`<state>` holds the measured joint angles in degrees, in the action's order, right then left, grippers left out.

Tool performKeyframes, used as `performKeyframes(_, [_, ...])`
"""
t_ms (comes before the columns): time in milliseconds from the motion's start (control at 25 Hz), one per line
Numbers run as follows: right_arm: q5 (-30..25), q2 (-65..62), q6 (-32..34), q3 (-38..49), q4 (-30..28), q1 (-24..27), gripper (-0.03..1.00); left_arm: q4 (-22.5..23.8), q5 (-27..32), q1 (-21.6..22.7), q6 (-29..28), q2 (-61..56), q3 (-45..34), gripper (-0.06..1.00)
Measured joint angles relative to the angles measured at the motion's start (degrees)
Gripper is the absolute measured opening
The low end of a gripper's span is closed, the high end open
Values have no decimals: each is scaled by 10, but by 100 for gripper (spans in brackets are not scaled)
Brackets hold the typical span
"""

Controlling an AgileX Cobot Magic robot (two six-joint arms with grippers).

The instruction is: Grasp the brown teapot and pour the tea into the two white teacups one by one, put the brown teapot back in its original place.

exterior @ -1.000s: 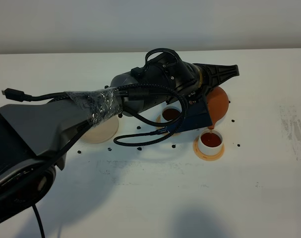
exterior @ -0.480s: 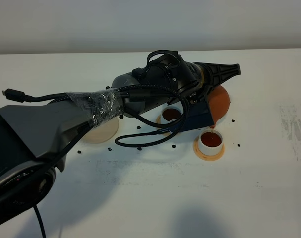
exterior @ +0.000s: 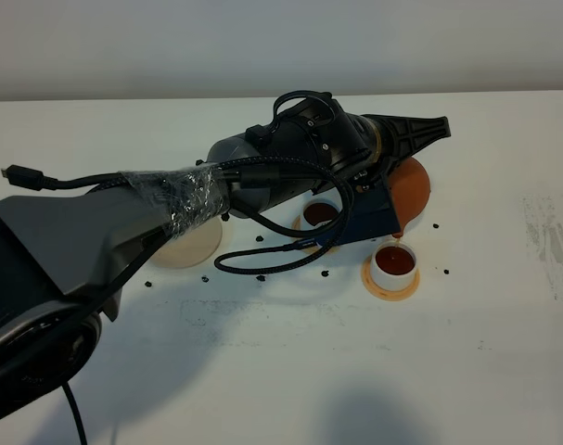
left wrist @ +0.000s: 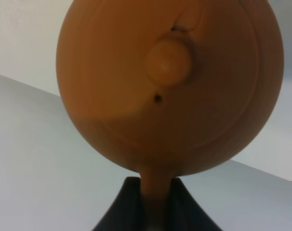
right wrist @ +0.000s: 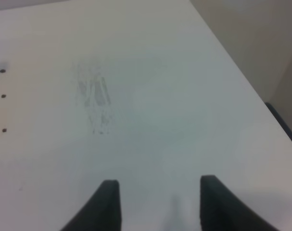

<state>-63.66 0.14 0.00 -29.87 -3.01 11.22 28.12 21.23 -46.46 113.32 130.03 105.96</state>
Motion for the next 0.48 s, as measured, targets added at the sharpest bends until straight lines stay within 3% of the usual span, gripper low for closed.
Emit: performKeyframes(480, [0, 0, 0, 0, 0, 0, 40, -21, 10, 0, 0, 0, 0, 9])
